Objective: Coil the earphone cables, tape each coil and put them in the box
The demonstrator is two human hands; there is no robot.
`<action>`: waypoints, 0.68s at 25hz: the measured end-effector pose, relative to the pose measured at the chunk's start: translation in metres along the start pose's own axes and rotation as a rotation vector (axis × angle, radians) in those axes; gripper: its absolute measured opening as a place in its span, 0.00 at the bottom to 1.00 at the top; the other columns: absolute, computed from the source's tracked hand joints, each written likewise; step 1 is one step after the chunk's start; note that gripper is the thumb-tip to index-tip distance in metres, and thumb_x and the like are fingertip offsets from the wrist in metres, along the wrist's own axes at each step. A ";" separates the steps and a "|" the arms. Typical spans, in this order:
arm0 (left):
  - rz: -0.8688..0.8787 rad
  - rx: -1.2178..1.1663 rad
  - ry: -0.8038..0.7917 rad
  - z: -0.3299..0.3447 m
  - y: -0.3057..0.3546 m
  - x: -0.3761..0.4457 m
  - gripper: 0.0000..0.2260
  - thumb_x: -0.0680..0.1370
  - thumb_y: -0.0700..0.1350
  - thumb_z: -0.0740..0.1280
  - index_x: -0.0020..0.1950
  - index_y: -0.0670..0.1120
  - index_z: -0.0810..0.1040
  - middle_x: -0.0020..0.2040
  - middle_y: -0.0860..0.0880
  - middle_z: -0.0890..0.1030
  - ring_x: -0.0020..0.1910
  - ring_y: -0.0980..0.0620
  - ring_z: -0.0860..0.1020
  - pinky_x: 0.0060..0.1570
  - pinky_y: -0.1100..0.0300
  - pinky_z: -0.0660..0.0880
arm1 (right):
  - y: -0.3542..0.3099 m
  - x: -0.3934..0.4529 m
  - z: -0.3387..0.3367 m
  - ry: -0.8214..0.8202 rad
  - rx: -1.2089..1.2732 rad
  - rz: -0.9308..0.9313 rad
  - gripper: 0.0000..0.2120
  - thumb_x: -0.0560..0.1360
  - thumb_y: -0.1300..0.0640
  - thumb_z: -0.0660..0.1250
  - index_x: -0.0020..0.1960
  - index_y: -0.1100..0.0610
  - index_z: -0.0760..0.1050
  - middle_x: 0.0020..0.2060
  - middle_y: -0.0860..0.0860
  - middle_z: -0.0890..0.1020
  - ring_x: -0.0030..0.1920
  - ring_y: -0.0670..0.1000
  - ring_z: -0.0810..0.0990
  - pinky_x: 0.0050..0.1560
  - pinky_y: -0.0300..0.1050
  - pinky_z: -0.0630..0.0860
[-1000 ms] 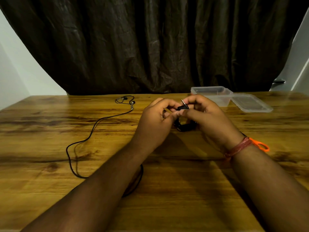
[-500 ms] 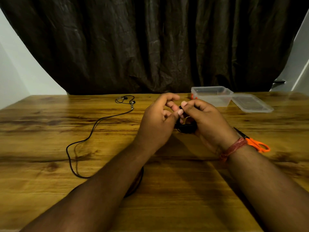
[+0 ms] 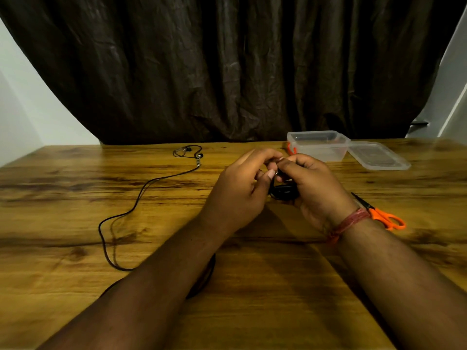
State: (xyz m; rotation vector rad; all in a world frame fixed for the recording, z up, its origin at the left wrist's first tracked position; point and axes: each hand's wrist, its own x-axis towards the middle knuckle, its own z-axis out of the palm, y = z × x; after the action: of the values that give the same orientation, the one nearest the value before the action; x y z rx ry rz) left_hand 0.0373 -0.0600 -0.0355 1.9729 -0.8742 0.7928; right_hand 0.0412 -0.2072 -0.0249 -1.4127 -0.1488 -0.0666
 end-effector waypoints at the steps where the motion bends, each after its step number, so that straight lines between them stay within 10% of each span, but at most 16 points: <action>1: -0.027 -0.027 -0.011 0.000 -0.001 0.000 0.13 0.80 0.38 0.63 0.64 0.47 0.74 0.53 0.52 0.78 0.48 0.55 0.80 0.44 0.58 0.78 | 0.000 0.000 0.000 0.006 -0.001 -0.002 0.08 0.77 0.55 0.67 0.40 0.54 0.73 0.30 0.49 0.78 0.32 0.48 0.80 0.30 0.45 0.77; 17: -0.493 -0.384 -0.012 0.004 -0.006 0.004 0.14 0.74 0.35 0.72 0.55 0.47 0.73 0.46 0.46 0.75 0.37 0.54 0.74 0.39 0.60 0.75 | 0.002 -0.002 0.005 -0.030 -0.095 -0.133 0.07 0.77 0.58 0.67 0.43 0.60 0.75 0.32 0.54 0.79 0.33 0.51 0.77 0.39 0.53 0.77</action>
State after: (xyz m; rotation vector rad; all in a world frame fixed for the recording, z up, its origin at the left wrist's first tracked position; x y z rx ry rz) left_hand 0.0453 -0.0620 -0.0371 1.7400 -0.4667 0.3006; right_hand 0.0391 -0.2019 -0.0261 -1.4982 -0.2672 -0.1642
